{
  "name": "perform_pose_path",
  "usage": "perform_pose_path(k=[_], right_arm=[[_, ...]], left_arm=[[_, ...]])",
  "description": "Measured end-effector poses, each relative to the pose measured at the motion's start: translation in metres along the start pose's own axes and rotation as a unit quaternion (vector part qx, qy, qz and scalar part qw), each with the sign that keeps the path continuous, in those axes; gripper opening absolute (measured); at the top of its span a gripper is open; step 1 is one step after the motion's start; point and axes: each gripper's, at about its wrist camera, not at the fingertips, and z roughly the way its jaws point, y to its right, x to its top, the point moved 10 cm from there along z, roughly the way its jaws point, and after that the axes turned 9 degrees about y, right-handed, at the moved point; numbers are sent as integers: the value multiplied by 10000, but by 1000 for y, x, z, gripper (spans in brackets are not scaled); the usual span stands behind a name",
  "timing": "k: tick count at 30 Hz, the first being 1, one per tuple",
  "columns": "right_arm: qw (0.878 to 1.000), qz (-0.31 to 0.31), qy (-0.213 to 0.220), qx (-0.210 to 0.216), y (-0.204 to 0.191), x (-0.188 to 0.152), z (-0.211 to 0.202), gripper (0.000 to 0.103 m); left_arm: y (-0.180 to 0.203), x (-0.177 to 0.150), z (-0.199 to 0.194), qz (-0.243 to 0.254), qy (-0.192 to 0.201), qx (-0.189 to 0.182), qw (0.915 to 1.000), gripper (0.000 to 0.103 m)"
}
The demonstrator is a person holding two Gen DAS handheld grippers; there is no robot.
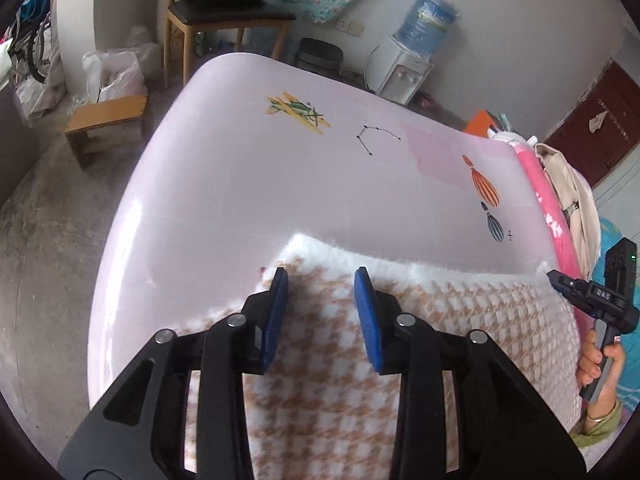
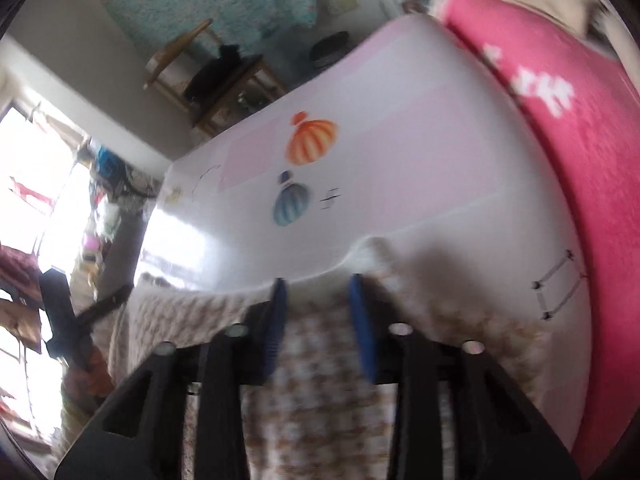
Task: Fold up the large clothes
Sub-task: 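Fold the lifted coat side over the folded coat with both grippers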
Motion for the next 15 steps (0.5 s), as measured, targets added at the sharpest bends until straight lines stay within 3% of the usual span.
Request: perform_pose_path(k=[2,3,5,10,13,15], right_arm=[[9993,-125,176,-296,8,4,-15,24],[9971,-245,309,-651,14,8,-27,32],[9916,-454,525,-1094,19,11,-48,35],[9890,-920,850,-783,-19,-26,-117,38],[9866,-1303,764,-616,-41,-77,-142,39],[9840,-1507,616,-718,-43,-116,-146,39]], left_arm=[[-14,3,-11,171,93,487,9986,44],[-17,5,-15,224,130,641,9976,44],[-21,7,-36,202,242,657,9973,44],[11,-9,-105,731,675,143,9949,45],[43,-52,-133,1092,555,-286,9921,49],[54,-83,-135,1251,367,-310,9910,49]])
